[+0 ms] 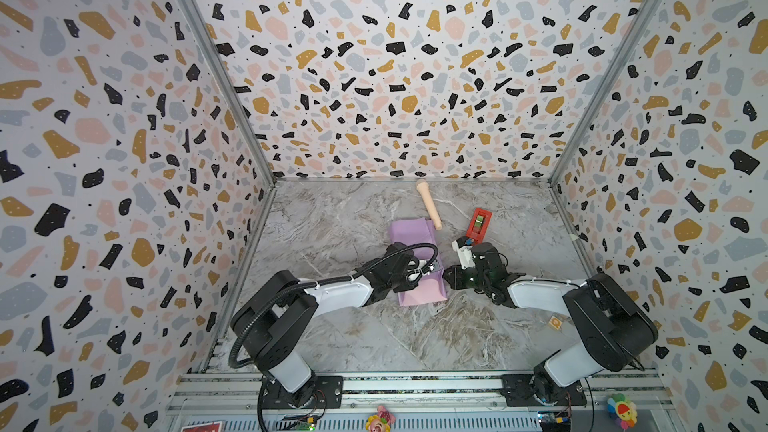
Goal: Wrap the gift box in paper
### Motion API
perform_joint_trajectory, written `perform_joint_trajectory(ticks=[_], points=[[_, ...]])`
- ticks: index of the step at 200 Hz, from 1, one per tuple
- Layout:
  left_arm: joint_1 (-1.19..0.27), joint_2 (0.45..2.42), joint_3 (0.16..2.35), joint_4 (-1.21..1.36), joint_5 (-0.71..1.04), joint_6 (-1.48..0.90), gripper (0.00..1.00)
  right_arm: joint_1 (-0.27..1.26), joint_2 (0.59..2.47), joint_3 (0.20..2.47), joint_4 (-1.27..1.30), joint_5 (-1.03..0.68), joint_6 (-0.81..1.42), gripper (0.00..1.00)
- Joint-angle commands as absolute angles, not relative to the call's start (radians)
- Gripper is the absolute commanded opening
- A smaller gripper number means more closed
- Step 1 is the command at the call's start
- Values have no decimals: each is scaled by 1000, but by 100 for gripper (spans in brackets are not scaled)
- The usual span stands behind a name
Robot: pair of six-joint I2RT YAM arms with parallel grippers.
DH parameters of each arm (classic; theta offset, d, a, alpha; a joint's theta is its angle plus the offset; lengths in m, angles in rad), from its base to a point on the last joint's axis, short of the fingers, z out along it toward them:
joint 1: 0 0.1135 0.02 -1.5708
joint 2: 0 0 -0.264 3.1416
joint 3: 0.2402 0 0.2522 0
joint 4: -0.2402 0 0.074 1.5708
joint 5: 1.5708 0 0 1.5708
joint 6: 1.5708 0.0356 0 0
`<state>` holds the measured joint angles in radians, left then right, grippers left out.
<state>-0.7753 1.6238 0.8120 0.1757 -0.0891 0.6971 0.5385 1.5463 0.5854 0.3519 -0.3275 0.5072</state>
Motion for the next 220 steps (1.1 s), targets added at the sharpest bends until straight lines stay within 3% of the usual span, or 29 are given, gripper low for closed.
perform_joint_trajectory(ticks=[1,220], points=[[-776,1647,793,163,-106,712,58,554,1535,618,348,-329,523,16],[-775,1649,796,152,-108,713,57,598,1586,623,436,-357,636,10]])
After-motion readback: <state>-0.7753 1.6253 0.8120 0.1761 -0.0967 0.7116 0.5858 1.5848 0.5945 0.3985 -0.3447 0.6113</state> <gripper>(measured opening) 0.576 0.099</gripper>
